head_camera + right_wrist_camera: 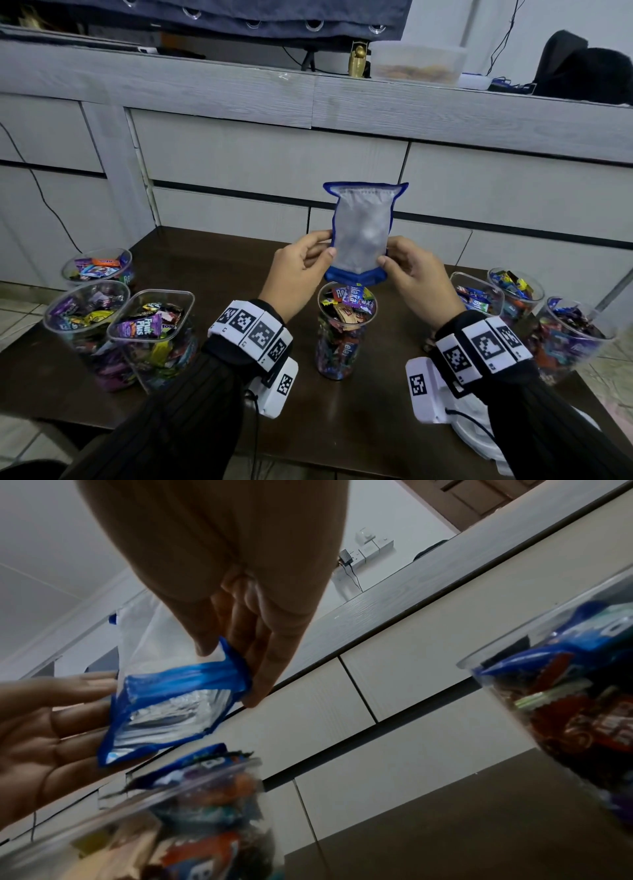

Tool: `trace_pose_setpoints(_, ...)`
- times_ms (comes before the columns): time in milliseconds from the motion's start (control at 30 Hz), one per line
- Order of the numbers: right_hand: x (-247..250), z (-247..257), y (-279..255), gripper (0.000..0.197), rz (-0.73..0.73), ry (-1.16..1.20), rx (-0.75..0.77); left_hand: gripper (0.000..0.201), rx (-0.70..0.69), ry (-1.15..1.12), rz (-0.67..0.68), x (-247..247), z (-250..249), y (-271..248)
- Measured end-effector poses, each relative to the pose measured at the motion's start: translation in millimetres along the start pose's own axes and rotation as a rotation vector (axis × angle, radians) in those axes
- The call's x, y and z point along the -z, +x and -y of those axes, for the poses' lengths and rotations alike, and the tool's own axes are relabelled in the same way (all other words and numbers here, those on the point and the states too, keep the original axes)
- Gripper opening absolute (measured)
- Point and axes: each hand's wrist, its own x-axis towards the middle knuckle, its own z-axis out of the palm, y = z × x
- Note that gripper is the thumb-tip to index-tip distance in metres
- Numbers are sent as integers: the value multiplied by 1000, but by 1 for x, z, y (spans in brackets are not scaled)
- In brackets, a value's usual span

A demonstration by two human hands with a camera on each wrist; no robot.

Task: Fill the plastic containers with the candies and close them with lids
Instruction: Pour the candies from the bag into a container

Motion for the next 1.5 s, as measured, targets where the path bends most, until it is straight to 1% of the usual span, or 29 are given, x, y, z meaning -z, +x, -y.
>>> trace_pose_setpoints(100, -3, -5, -5, 20, 69, -31, -19, 35, 32, 21, 61, 3, 9, -3)
trace_pose_setpoints(167, -6, -7, -8, 23, 121, -76, -30, 33, 44, 37, 66, 4, 15, -6)
trace_pose_setpoints(367, -13, -6, -10, 27, 184, -146, -35, 28, 67, 67, 110, 5, 24, -9)
trace_pose_setpoints(433, -12, -5, -9, 25, 171, -140, -31, 29, 53, 55, 91, 6, 23, -8)
trace_pose_setpoints(500, -10, -4, -8, 22, 110, -83, -40, 29, 47, 1, 47, 7, 20, -5)
trace_pose_setpoints(567, -8, -5, -6, 22, 57, -40, -53, 29, 49, -36, 34, 7, 18, -4)
trace_pose_setpoints(667, -12, -7, -8, 20, 78, -71, -82, 29, 79, 32, 106, 5, 18, -4)
trace_pose_setpoints(733, -15, -10, -11, 20, 88, -103, -97, 34, 104, 57, 152, 4, 20, -6)
trace_pose_setpoints(800, -16, -11, -12, 23, 77, -94, -109, 37, 106, 53, 153, 4, 21, -7)
trace_pose_setpoints(967, -13, -7, -7, 25, 84, -113, -128, 28, 65, 97, 45, 7, 16, -5)
trace_pose_setpoints(1067, -9, 1, -1, 26, 6, -77, -126, 27, 36, 83, -13, 12, 9, -1)
trace_pose_setpoints(1167, -5, 18, 7, 19, -75, -57, -71, 26, 7, 25, -137, 26, -8, 4)
trace_pose_setpoints(1267, -8, 43, 13, 14, -86, -54, 17, 27, -28, -46, -264, 52, -38, 9)
trace_pose_setpoints(1367, -24, 73, 12, 12, -27, -45, 146, 23, -36, -78, -349, 92, -68, 5)
trace_pose_setpoints(1433, -44, 88, 9, 10, 89, -70, 218, 21, -55, -82, -408, 121, -84, -6)
trace_pose_setpoints(1500, -70, 96, 6, 13, 248, -148, 241, 19, -64, -82, -491, 152, -93, -21)
